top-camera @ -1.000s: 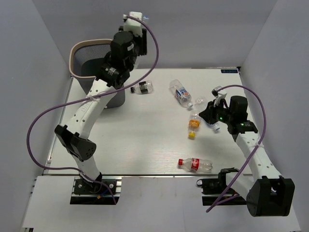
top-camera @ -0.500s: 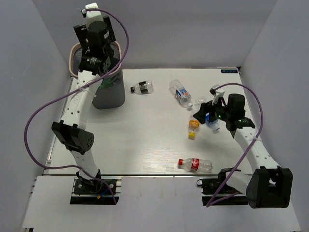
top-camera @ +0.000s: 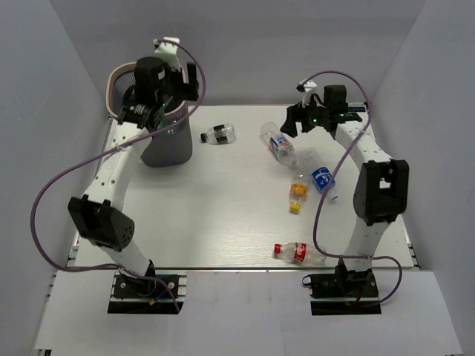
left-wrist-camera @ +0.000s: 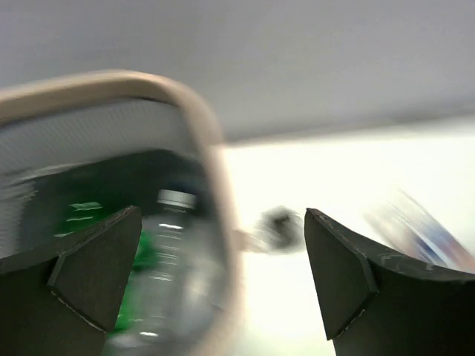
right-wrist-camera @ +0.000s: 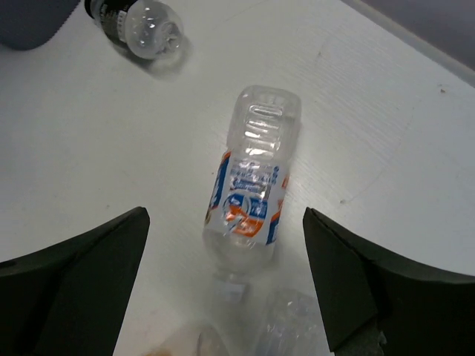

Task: Put the plastic bottles in the bin

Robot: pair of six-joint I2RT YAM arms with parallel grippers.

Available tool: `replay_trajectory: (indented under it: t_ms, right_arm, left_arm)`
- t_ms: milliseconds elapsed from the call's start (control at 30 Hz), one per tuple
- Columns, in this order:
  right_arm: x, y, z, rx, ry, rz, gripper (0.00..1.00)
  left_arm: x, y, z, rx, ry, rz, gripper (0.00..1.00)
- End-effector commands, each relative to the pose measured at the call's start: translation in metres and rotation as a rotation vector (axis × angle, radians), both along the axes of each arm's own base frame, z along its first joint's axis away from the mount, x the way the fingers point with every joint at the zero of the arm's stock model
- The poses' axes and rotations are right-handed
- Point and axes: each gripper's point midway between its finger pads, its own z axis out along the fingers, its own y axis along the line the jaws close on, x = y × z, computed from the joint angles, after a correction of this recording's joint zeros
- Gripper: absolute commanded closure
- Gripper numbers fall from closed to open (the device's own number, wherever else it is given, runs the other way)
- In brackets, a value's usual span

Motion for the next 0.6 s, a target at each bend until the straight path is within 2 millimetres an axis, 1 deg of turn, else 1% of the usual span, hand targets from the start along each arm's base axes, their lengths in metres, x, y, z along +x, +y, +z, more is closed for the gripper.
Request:
replay_trajectory:
  t_ms: [0, 33, 67, 100, 133, 167, 200, 233, 267, 300, 333, 367, 400, 433, 467, 500, 533, 567]
  right_arm:
    - [0.014, 0.015, -0.023, -0.017, 0.072, 0.054, 0.10]
    - [0.023, 0.020, -0.028, -0.022, 0.061, 0.071, 0.10]
    - [0.026, 0.024, -0.032, -0.039, 0.054, 0.072, 0.10]
    - [0.030, 0.029, -0.047, -0.059, 0.072, 0.086, 0.10]
    - [0.035, 0.031, -0.047, -0.065, 0.064, 0.085, 0.10]
    - [0.042, 0.030, -0.048, -0.086, 0.057, 0.059, 0.10]
    - [0.047, 0.031, -0.051, -0.092, 0.047, 0.048, 0.10]
    - [0.050, 0.029, -0.062, -0.099, 0.062, 0.020, 0.10]
    - [0.055, 0.028, -0.062, -0.100, 0.044, 0.011, 0.10]
    - [0.057, 0.029, -0.074, -0.107, 0.060, 0.002, 0.10]
    - [0.056, 0.031, -0.075, -0.102, 0.070, 0.003, 0.10]
    - [0.057, 0.033, -0.078, -0.101, 0.074, 0.010, 0.10]
    - [0.056, 0.035, -0.087, -0.122, 0.083, 0.005, 0.10]
    - [0.053, 0.036, -0.095, -0.139, 0.093, 0.004, 0.10]
    - [0.060, 0.030, -0.098, -0.174, 0.068, -0.033, 0.10]
    - [0.058, 0.033, -0.108, -0.186, 0.084, -0.035, 0.10]
    - [0.058, 0.029, -0.117, -0.220, 0.088, -0.047, 0.10]
    - [0.057, 0.029, -0.122, -0.232, 0.095, -0.050, 0.10]
  left_arm:
    - [-0.078, -0.099, 0.034, -0.111, -0.064, -0.619, 0.00]
    - [-0.095, -0.118, 0.023, -0.140, -0.014, -0.734, 0.00]
    - [-0.105, -0.123, 0.001, -0.162, 0.057, -0.773, 0.00]
    - [-0.121, -0.137, -0.014, -0.191, 0.113, -0.823, 0.00]
    - [-0.138, -0.139, -0.015, -0.202, 0.117, -0.845, 0.00]
    - [-0.148, -0.141, -0.050, -0.216, 0.194, -0.847, 0.00]
    - [-0.158, -0.142, -0.058, -0.215, 0.205, -0.856, 0.00]
    - [-0.162, -0.139, -0.069, -0.219, 0.230, -0.822, 0.00]
    - [-0.177, -0.139, -0.088, -0.228, 0.278, -0.825, 0.00]
    - [-0.179, -0.134, -0.098, -0.222, 0.294, -0.798, 0.00]
    - [-0.187, -0.135, -0.108, -0.226, 0.320, -0.796, 0.00]
    - [-0.197, -0.135, -0.133, -0.232, 0.382, -0.786, 0.00]
    - [-0.199, -0.131, -0.137, -0.233, 0.378, -0.762, 0.00]
    - [-0.207, -0.130, -0.157, -0.241, 0.423, -0.750, 0.00]
    - [-0.212, -0.131, -0.165, -0.236, 0.433, -0.750, 0.00]
    - [-0.211, -0.128, -0.171, -0.239, 0.438, -0.721, 0.00]
    - [-0.216, -0.126, -0.188, -0.241, 0.483, -0.691, 0.00]
    - [-0.219, -0.127, -0.196, -0.235, 0.494, -0.691, 0.00]
